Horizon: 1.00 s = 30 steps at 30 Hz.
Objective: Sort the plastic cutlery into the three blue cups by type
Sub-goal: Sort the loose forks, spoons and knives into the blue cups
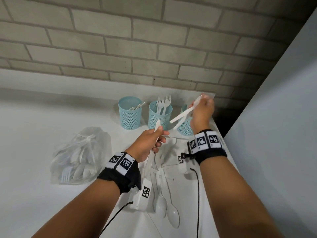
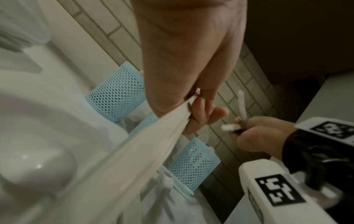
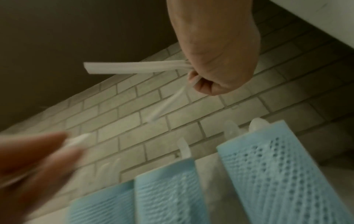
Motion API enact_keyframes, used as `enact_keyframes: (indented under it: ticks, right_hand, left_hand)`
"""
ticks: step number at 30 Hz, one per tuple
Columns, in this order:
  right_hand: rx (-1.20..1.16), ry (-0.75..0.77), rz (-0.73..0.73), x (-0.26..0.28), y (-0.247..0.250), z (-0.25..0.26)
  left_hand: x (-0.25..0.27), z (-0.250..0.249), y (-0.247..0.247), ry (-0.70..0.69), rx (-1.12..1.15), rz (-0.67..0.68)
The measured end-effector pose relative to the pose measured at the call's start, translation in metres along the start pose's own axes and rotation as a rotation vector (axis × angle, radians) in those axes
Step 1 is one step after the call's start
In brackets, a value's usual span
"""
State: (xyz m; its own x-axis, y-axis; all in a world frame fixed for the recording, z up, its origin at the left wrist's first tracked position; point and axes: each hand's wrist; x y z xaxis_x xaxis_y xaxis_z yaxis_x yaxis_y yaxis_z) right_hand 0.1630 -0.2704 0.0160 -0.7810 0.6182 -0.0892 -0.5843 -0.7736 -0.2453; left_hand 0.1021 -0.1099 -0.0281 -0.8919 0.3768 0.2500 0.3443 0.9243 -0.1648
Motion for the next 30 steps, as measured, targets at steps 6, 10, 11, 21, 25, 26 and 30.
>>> enact_keyframes:
  ticks: [6,10,11,21,25,26,30]
  right_hand:
    - [-0.013,0.183,-0.279,-0.053,0.014,0.018]
    - [-0.050,0.188,-0.351,-0.074,0.016,0.009]
    - [-0.027,0.205,-0.352,-0.078,0.017,0.004]
    - [0.159,0.255,-0.324,-0.092,0.025,-0.025]
    - [0.221,0.411,-0.409,-0.099,0.027,-0.013]
    - [0.292,0.473,-0.394,-0.099,0.027,-0.013]
    - [0.624,0.608,-0.265,-0.096,0.024,-0.028]
  left_hand:
    - [-0.007,0.003,0.005,0.014,0.042,-0.036]
    - [-0.011,0.006,0.006,0.022,0.056,-0.050]
    - [-0.012,0.007,0.007,0.027,0.055,-0.052]
    - [-0.021,0.008,0.009,0.077,0.267,-0.008]
    - [-0.019,0.011,0.012,0.080,0.241,0.008]
    - [-0.018,0.012,0.013,0.078,0.225,0.006]
    - [-0.017,0.015,0.014,0.076,0.189,0.011]
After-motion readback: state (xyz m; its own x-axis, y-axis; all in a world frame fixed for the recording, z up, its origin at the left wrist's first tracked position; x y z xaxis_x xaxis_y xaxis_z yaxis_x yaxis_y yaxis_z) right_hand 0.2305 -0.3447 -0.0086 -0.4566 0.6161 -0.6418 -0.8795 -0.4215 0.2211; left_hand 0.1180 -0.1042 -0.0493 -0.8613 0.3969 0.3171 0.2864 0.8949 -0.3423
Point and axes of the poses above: each hand's wrist, its own x-axis away from the middle knuckle, its own y-axis out of the back of the hand, z = x × y, and after that the axes turned 4 degrees about z, right-handed
